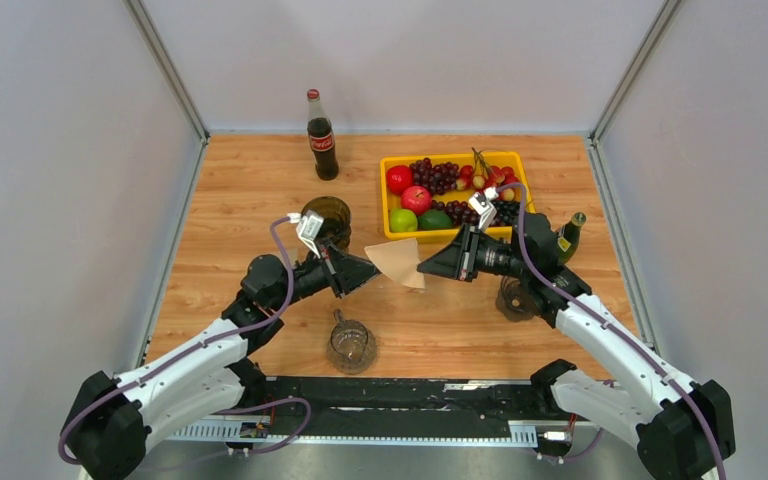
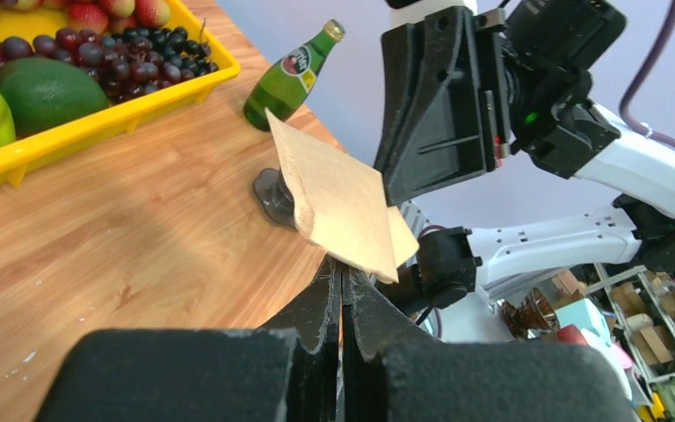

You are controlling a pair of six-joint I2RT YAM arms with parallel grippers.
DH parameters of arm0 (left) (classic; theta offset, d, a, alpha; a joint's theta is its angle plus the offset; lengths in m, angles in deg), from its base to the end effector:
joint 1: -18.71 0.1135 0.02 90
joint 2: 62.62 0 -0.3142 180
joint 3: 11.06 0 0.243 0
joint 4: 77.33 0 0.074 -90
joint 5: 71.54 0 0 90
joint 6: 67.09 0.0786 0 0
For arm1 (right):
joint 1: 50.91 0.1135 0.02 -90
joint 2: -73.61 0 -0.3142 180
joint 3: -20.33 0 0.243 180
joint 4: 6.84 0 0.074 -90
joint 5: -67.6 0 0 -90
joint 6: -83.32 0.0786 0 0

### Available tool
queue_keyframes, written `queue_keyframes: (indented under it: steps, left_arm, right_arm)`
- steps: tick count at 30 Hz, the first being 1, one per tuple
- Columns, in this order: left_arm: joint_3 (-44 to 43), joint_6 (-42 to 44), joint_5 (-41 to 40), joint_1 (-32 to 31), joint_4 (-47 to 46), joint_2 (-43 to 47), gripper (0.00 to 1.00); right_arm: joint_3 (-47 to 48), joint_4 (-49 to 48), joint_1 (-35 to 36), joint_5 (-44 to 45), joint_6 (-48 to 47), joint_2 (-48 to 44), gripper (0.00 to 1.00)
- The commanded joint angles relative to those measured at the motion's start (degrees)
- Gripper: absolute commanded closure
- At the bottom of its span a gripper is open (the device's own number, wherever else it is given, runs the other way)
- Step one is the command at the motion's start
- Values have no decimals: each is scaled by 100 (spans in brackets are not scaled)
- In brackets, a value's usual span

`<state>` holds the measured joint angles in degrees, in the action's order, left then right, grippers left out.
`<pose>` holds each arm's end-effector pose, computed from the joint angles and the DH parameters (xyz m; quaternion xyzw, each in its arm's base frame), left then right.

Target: Place the coffee filter in the dripper

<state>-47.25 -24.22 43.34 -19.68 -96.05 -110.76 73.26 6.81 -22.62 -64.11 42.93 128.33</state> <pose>0.1302 -0.1454 0.3143 0.1112 0.6589 -0.6007 0.4389 0.1595 0.1452 0.3271 -0.0744 0.7706 0.5761 0.2621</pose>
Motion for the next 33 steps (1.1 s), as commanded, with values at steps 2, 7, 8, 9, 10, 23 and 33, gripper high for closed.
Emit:
queue_keyframes:
  steps: [2, 7, 8, 9, 10, 23, 33]
  left_arm:
    - [-390, 119, -286, -143, 115, -300, 100]
    - [-606, 96, -407, -313, 0, -787, 100]
    - [-659, 92, -445, -338, -18, -908, 100]
    - [-685, 91, -469, -371, -19, -965, 100]
    - [-722, 91, -553, -413, -9, -1058, 100]
    - [-1003, 597, -1250, -720, 863, -1018, 100]
    - [-764, 864, -1564, -720, 1787, -10, 94]
  right_arm:
    - [216, -123, -29, -267, -167, 72, 92]
    - [189, -127, -22, -560, -211, 264, 92]
    - [189, -129, -23, -621, -207, 308, 92]
    - [189, -133, -25, -665, -211, 337, 93]
    - [184, -137, -22, -685, -214, 355, 93]
    - [241, -160, -38, -372, -104, 266, 94]
    - [144, -156, -215, -49, 106, -2, 95]
